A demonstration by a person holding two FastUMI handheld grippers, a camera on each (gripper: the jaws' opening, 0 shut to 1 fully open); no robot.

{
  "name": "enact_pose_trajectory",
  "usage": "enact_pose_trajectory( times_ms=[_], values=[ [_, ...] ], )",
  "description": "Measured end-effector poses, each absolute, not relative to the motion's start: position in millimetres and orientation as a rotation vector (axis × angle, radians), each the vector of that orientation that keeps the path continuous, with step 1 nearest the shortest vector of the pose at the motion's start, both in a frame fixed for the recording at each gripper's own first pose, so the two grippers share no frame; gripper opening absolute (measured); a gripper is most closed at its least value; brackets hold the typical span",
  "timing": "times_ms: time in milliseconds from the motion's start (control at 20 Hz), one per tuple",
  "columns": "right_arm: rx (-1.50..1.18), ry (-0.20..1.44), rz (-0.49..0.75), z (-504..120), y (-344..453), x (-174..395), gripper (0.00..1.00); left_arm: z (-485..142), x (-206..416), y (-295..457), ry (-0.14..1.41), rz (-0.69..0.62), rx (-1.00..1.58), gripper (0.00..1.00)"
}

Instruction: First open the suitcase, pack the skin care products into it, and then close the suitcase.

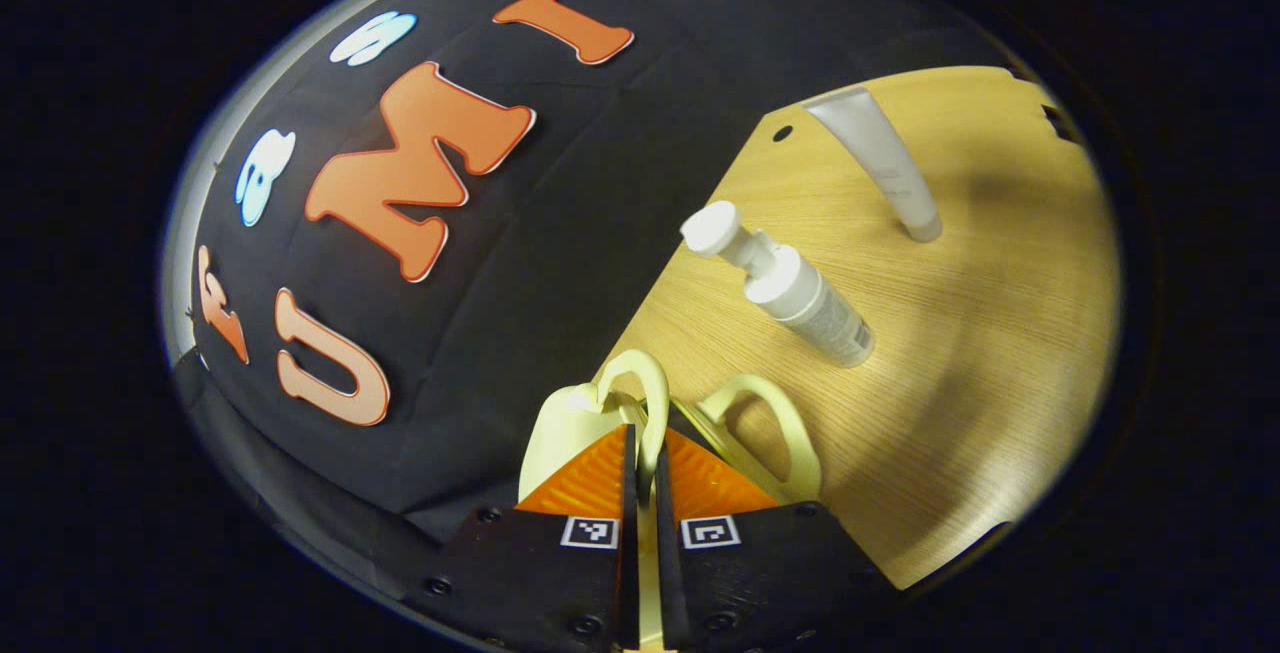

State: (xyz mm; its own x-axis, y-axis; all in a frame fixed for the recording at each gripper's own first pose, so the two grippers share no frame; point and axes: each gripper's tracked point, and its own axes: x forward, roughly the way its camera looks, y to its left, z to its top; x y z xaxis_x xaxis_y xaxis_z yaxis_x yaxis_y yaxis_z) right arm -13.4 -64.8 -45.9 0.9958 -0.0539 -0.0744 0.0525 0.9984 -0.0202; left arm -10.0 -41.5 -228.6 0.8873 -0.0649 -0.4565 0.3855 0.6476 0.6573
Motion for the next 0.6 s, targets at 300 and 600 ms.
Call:
enact_pose_trajectory(
  times_ms=[300, 600],
  values=[
    [-0.029, 0.082, 0.032, -52.1, -45.8, -10.2, 0.96, -179.4, 7.6, 6.0, 0.417, -0.15, 0.584, 0.08],
    [-0.035, 0.111, 0.033, -56.3, -23.7, -3.0, 0.96, -138.9, 12.0, 68.7, 0.388, -0.073, 0.327, 0.1]
  ],
)
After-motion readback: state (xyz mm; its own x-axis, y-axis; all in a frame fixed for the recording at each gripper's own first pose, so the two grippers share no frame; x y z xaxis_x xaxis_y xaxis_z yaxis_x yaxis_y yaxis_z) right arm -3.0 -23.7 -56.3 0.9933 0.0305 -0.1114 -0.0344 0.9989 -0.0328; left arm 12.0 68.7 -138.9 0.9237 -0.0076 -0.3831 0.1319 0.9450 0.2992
